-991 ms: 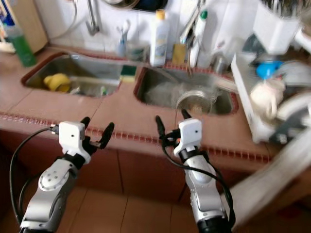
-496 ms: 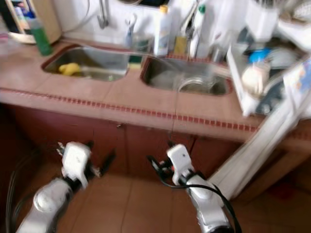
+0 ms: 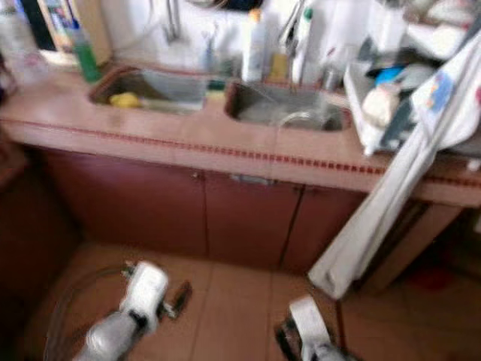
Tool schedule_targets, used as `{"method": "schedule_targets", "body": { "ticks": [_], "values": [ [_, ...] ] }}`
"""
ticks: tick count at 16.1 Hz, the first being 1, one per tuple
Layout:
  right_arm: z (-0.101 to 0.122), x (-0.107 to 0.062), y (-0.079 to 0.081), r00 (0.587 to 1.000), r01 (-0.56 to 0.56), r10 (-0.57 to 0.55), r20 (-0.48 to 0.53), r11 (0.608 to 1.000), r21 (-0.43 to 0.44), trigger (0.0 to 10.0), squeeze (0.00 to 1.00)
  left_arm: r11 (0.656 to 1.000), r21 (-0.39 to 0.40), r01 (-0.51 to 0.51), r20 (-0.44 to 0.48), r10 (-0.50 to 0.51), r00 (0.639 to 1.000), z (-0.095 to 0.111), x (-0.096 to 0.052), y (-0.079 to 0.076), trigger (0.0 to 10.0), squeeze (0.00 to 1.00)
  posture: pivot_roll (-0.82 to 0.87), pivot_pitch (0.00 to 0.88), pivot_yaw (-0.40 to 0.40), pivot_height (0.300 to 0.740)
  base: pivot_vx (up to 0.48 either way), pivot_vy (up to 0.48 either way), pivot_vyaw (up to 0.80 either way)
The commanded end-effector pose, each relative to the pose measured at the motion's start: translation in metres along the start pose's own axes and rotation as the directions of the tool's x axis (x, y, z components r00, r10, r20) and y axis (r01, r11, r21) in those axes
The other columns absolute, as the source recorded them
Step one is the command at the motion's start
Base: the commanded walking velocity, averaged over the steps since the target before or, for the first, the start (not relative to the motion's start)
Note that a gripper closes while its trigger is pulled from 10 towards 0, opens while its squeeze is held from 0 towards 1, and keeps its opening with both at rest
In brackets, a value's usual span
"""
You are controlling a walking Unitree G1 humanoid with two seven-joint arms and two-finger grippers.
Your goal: Kitchen organization
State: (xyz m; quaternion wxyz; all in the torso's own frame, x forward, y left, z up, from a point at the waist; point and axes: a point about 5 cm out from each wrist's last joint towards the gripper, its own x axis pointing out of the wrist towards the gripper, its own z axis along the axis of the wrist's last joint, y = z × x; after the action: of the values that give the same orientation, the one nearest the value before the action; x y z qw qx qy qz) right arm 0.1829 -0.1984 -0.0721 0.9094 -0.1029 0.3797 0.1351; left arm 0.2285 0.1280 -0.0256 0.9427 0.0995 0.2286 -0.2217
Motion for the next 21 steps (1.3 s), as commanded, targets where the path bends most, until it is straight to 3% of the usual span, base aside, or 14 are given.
{"method": "schedule_targets", "body": {
  "ticks": [1, 3, 4, 7, 10, 13, 21],
  "values": [
    [-0.014, -0.004, 0.000, 0.998, 0.031, -0.029, -0.059, 0.999, 0.036, 10.0, 0.00, 1.000, 0.024, 0.001, -0.065, 0.001, 0.998, -0.009, 0.003, -0.001, 10.0, 0.00, -0.02, 0.040, -0.053, 0.740, 0.000, 0.000, 0.00],
    [-0.042, -0.013, 0.008, 0.985, 0.044, -0.031, -0.170, 0.996, 0.072, 10.0, 0.00, 1.000, 0.003, 0.002, -0.163, -0.002, 0.987, -0.031, 0.000, -0.005, 10.0, 0.00, -0.02, 0.036, -0.049, 0.740, 0.000, 0.000, 0.00],
    [-0.065, -0.023, 0.012, 0.962, 0.063, -0.038, -0.270, 0.994, 0.085, 10.0, 0.00, 0.999, 0.024, -0.037, -0.274, 0.042, 0.961, -0.054, -0.009, -0.003, 10.0, 0.00, -0.02, 0.035, -0.047, 0.740, 0.000, 0.000, 0.00],
    [-0.084, -0.033, 0.016, 0.932, 0.062, -0.036, -0.361, 0.996, 0.061, 10.0, 0.00, 0.996, 0.030, -0.082, -0.409, 0.087, 0.908, -0.081, -0.025, -0.004, 10.0, 0.00, -0.01, 0.028, -0.048, 0.740, 0.000, 0.000, 0.00],
    [-0.078, -0.028, 0.018, 0.932, 0.082, -0.046, -0.359, 0.993, 0.087, 10.0, 0.00, 0.994, 0.004, -0.114, -0.540, 0.098, 0.836, -0.108, -0.045, -0.011, 10.0, 0.00, -0.02, 0.022, -0.040, 0.740, 0.000, 0.000, 0.00],
    [-0.068, -0.021, 0.019, 0.939, 0.088, -0.056, -0.339, 0.993, 0.079, 10.0, 0.00, 0.990, -0.022, -0.137, -0.557, 0.102, 0.824, -0.112, -0.048, -0.013, 10.0, 0.00, -0.03, 0.019, -0.031, 0.740, 0.000, 0.000, 0.00],
    [-0.088, -0.036, 0.011, 0.920, 0.091, -0.061, -0.386, 0.994, 0.059, 10.0, 0.00, 0.990, -0.001, -0.142, -0.550, 0.118, 0.827, -0.107, -0.043, -0.008, 10.0, 0.00, -0.02, 0.000, -0.046, 0.740, 0.000, 0.116, 0.00]
  ]
}}
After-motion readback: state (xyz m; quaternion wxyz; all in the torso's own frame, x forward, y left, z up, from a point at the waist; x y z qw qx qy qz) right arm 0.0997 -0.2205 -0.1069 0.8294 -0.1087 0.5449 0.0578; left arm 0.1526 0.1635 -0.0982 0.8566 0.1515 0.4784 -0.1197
